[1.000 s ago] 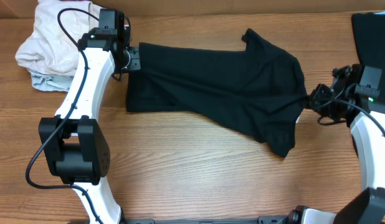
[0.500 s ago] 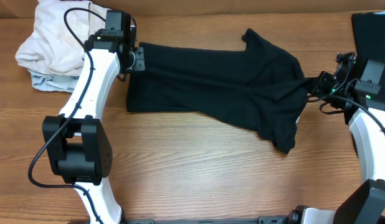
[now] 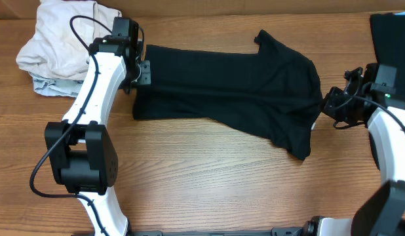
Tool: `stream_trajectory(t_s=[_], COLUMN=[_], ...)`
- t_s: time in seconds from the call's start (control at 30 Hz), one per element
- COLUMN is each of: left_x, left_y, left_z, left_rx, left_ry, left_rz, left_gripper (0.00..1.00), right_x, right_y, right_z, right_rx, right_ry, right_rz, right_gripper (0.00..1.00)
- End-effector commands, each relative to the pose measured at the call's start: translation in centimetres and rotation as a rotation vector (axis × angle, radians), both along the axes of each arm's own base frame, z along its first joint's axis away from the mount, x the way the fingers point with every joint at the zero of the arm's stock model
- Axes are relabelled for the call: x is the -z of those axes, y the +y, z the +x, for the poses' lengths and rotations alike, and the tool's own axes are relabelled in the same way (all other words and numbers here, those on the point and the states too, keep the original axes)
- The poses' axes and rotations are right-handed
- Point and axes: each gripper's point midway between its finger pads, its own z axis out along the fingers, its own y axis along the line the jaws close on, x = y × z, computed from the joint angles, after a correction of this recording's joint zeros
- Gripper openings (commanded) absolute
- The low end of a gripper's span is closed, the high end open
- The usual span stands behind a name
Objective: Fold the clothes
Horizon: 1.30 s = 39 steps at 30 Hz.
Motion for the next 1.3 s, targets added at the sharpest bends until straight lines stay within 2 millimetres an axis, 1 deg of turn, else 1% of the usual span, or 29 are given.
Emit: stream_trajectory(t_s=[0.0, 0.07, 0.13, 0.2, 0.3, 0.37, 0.47, 0.63, 0.7, 0.73, 0.8, 0.83, 0.87, 0.9, 0.97, 1.03, 1.07, 1.23, 1.27], left_x=[-5.7, -7.9, -9.4, -10.3, -10.5, -10.1, -9.0, -5.8, -4.4, -3.7, -2.4, -1.5, -1.1, -0.7, 0.0, 0.1, 0.0, -0.6, -0.8], left_y=[0.8, 0.3, -0.2, -0.3, -0.2, -0.1, 0.0, 0.2, 0.9, 1.3, 2.0, 2.4, 2.7, 3.0, 3.4, 3.3, 3.0, 0.7, 0.1], left_z=[-0.4, -2.4, -4.2, -6.0, -7.8, -8.7, -9.5, -11.8, -12.6, -12.8, -13.0, -12.5, -12.1, -11.3, -9.1, -7.1, -5.7, -2.2, -1.5], left_rx=[-0.012, -0.004, 0.006, 0.009, 0.007, 0.006, 0.004, 0.000, -0.019, -0.029, -0.063, -0.080, -0.097, -0.114, -0.129, -0.131, -0.125, -0.076, -0.059], left_ry=[-0.050, -0.009, 0.032, 0.074, 0.134, 0.173, 0.220, 0.346, 0.387, 0.399, 0.409, 0.390, 0.371, 0.341, 0.246, 0.166, 0.111, -0.032, -0.062], left_rz=[0.005, -0.021, -0.049, -0.051, -0.047, -0.045, -0.041, -0.026, 0.002, 0.014, 0.023, 0.014, 0.011, 0.007, -0.002, -0.011, -0.025, -0.078, -0.081], left_gripper=[0.04, 0.04, 0.04, 0.04, 0.04, 0.04, 0.04, 0.04, 0.04, 0.04, 0.04, 0.04, 0.04, 0.04, 0.04, 0.04, 0.04, 0.04, 0.04], right_x=[-9.3, -11.7, -13.2, -13.8, -13.8, -13.4, -12.4, -9.5, -8.5, -8.0, -7.3, -7.1, -7.1, -7.1, -7.1, -6.7, -6.3, -4.4, -3.7], right_y=[0.4, 1.1, 1.8, 2.6, 3.5, 3.9, 4.3, 4.8, 4.9, 4.9, 4.7, 4.2, 3.8, 3.4, 2.7, 2.2, 1.9, 1.6, 1.5], right_z=[-0.6, -2.7, -5.0, -7.6, -10.5, -11.9, -13.2, -14.8, -15.1, -15.2, -14.6, -13.4, -12.5, -11.5, -9.3, -7.5, -6.5, -3.6, -2.9], right_rx=[-0.026, -0.026, -0.026, -0.026, -0.025, -0.025, -0.022, -0.014, -0.014, -0.014, -0.014, -0.013, -0.011, -0.008, -0.008, -0.008, -0.010, -0.030, -0.033], right_ry=[-0.166, -0.155, -0.129, -0.086, -0.022, 0.024, 0.096, 0.212, 0.240, 0.247, 0.235, 0.191, 0.163, 0.132, 0.073, 0.043, 0.035, 0.027, 0.031], right_rz=[-0.048, -0.042, -0.032, -0.019, 0.001, 0.015, 0.039, 0.077, 0.085, 0.087, 0.083, 0.062, 0.047, 0.028, 0.010, 0.001, 0.000, -0.005, -0.003], right_gripper=[0.04, 0.04, 0.04, 0.04, 0.04, 0.04, 0.04, 0.04, 0.04, 0.04, 0.04, 0.04, 0.04, 0.04, 0.04, 0.04, 0.04, 0.04, 0.04])
